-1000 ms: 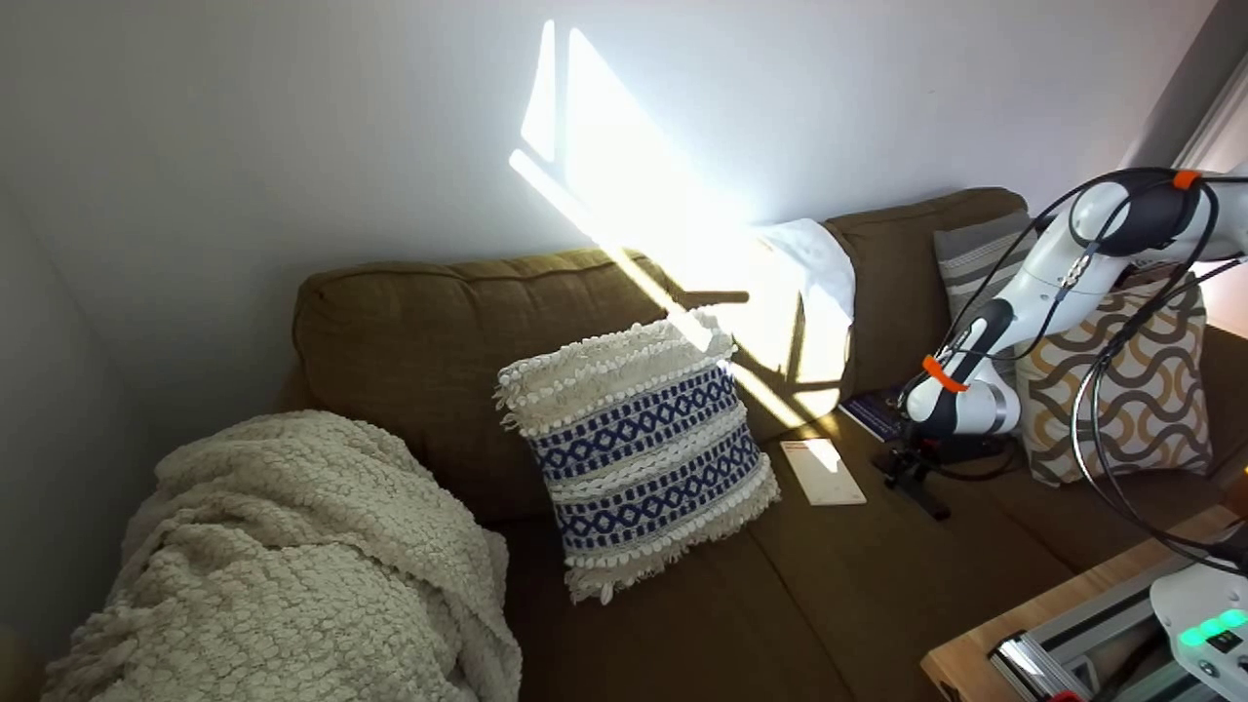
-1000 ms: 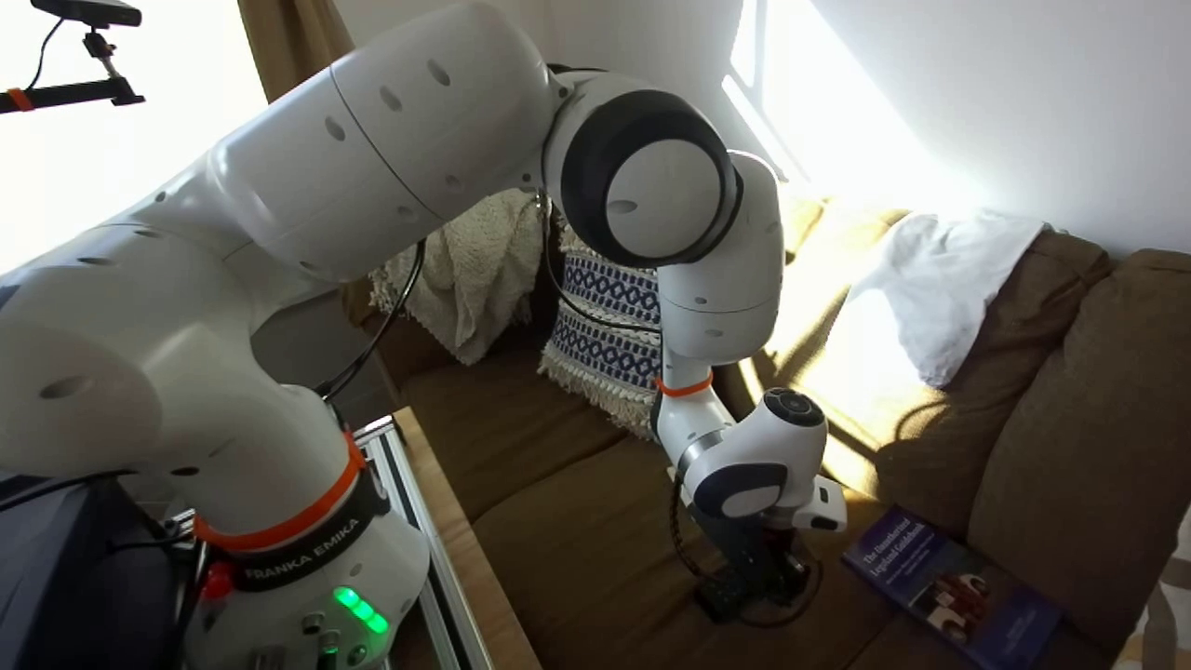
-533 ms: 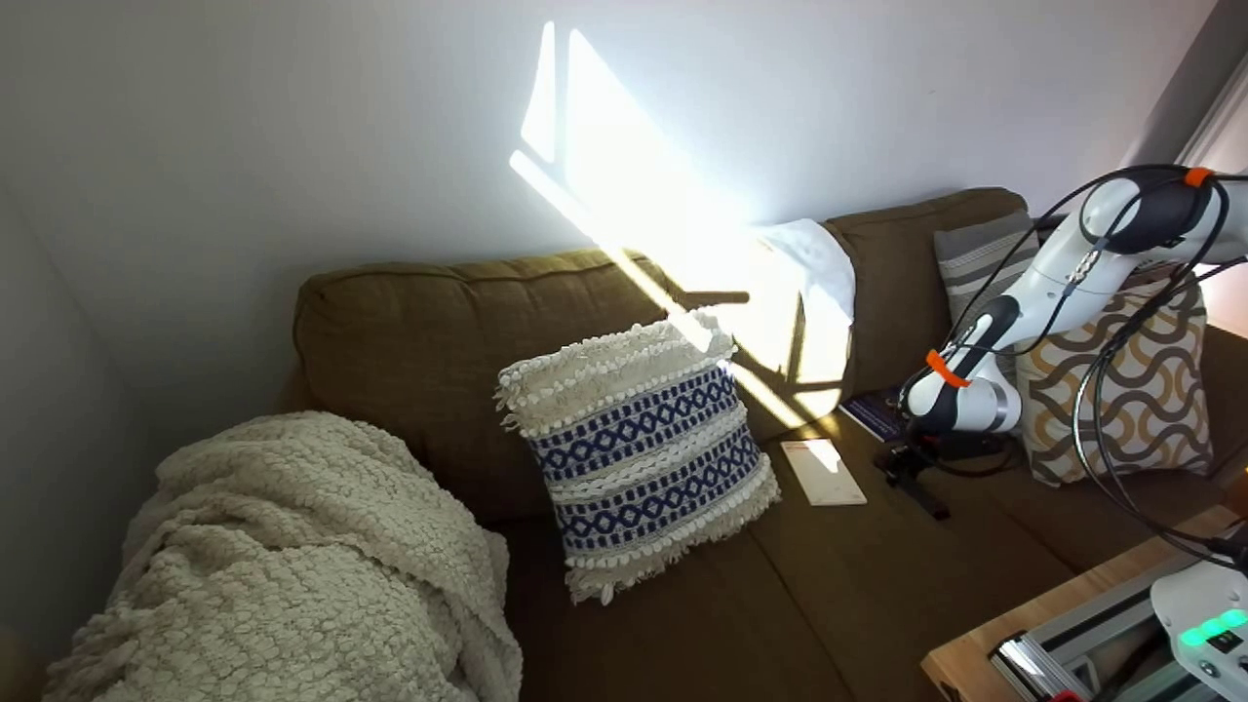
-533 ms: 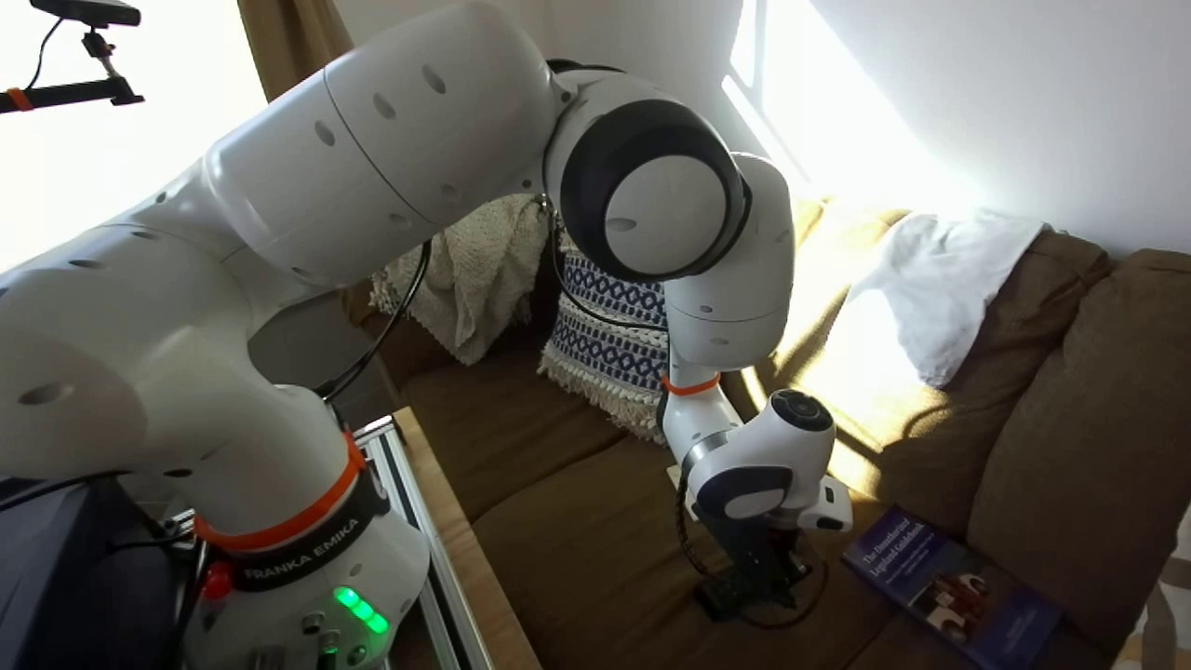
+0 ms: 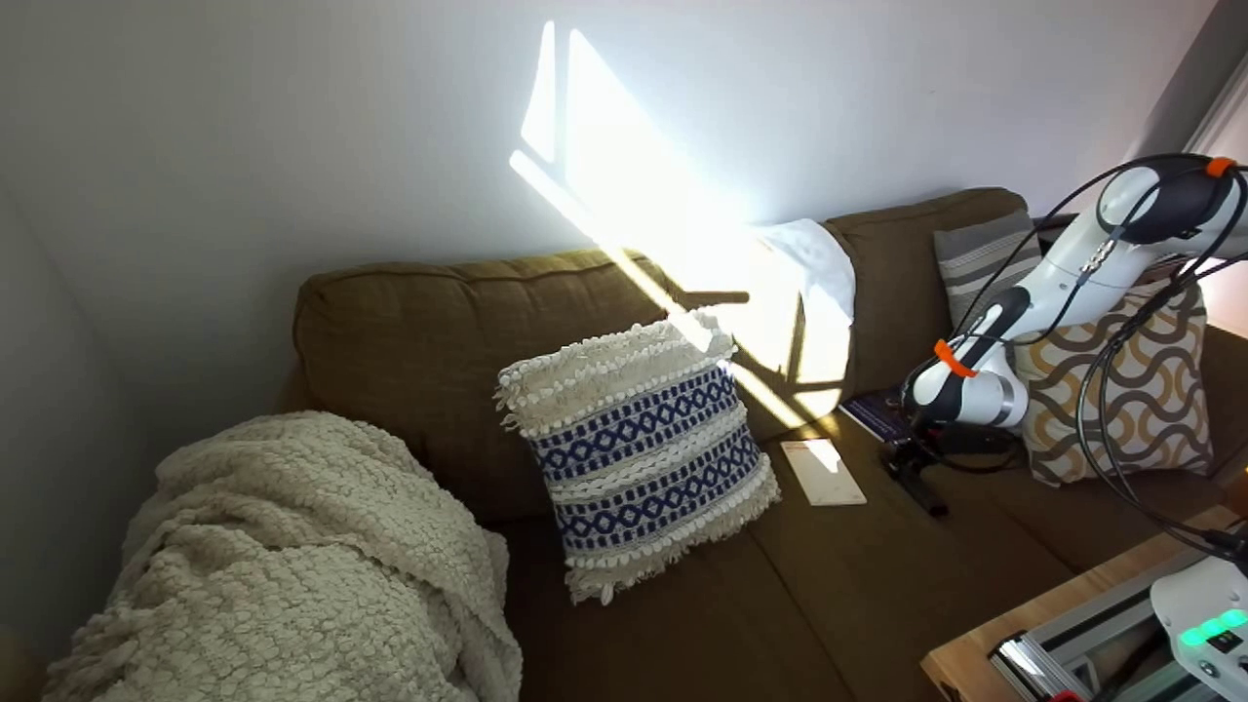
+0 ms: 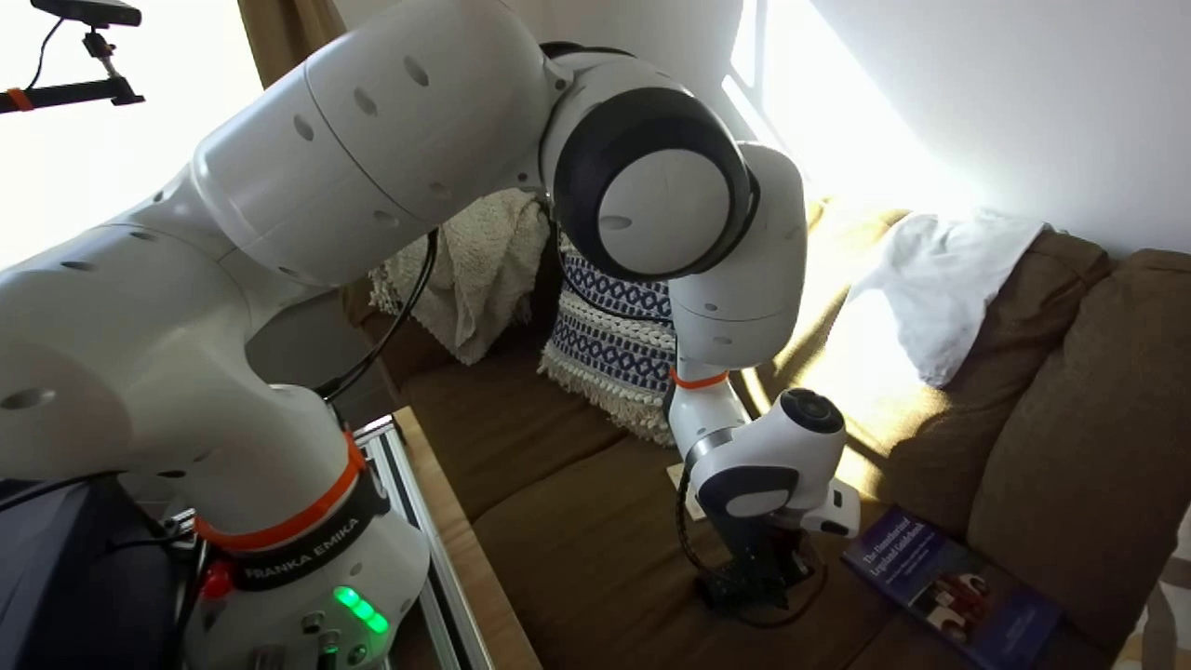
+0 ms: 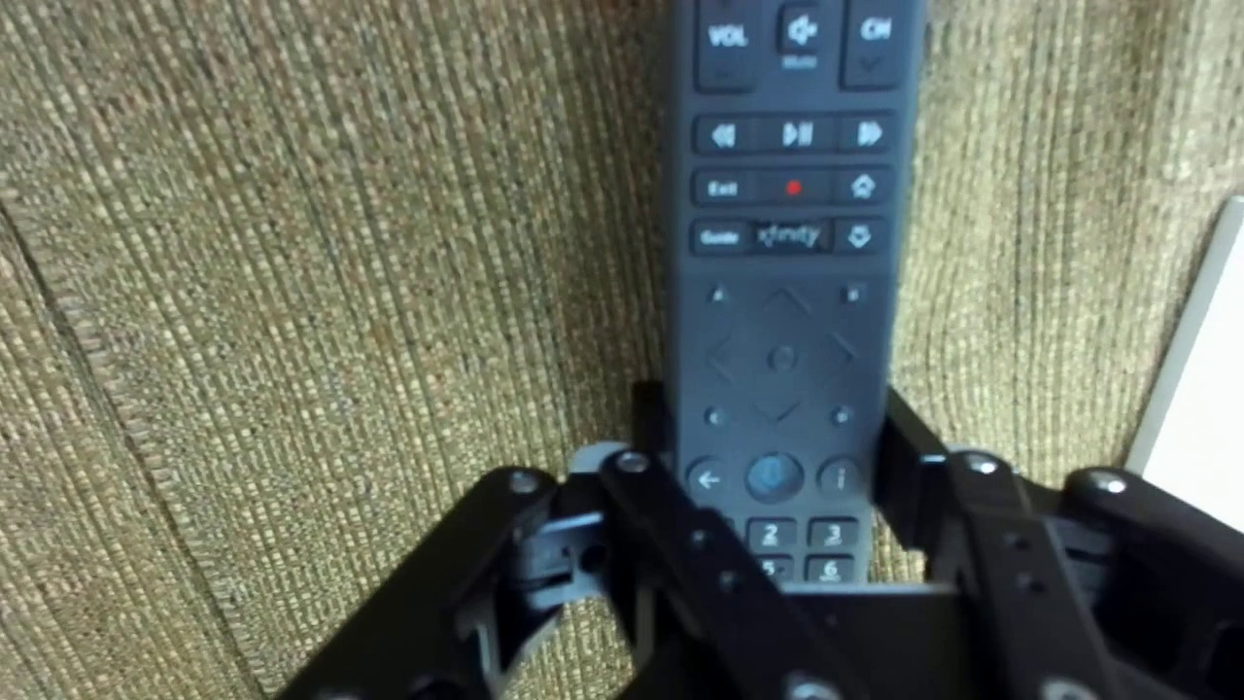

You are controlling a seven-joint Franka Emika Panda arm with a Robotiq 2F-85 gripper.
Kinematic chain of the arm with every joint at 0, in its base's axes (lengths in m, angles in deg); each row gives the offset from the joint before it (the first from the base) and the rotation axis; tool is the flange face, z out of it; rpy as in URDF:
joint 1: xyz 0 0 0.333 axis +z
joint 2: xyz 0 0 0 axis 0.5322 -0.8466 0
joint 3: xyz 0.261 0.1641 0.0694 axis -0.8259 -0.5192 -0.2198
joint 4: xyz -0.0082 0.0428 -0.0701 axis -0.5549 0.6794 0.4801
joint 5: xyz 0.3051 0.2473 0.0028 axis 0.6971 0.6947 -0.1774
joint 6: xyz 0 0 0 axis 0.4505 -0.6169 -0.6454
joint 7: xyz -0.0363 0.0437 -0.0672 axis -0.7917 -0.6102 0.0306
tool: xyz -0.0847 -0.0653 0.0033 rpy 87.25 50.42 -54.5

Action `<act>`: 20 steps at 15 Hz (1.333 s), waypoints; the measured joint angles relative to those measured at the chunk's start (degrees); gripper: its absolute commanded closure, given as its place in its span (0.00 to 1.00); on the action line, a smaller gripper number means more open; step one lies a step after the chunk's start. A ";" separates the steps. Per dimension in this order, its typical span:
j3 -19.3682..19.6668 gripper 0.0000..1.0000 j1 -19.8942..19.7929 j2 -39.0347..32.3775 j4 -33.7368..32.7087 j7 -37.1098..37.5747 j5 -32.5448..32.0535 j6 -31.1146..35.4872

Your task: Turn the black remove making it face the right

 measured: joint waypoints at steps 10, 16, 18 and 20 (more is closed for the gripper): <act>2.62 0.74 3.18 7.23 7.33 18.80 12.61 -0.57; 5.86 0.74 6.64 6.20 7.13 30.31 20.66 -0.57; 6.80 0.74 7.46 5.72 6.70 33.94 23.26 -0.57; 7.67 0.74 8.30 4.92 5.98 37.32 25.42 -0.57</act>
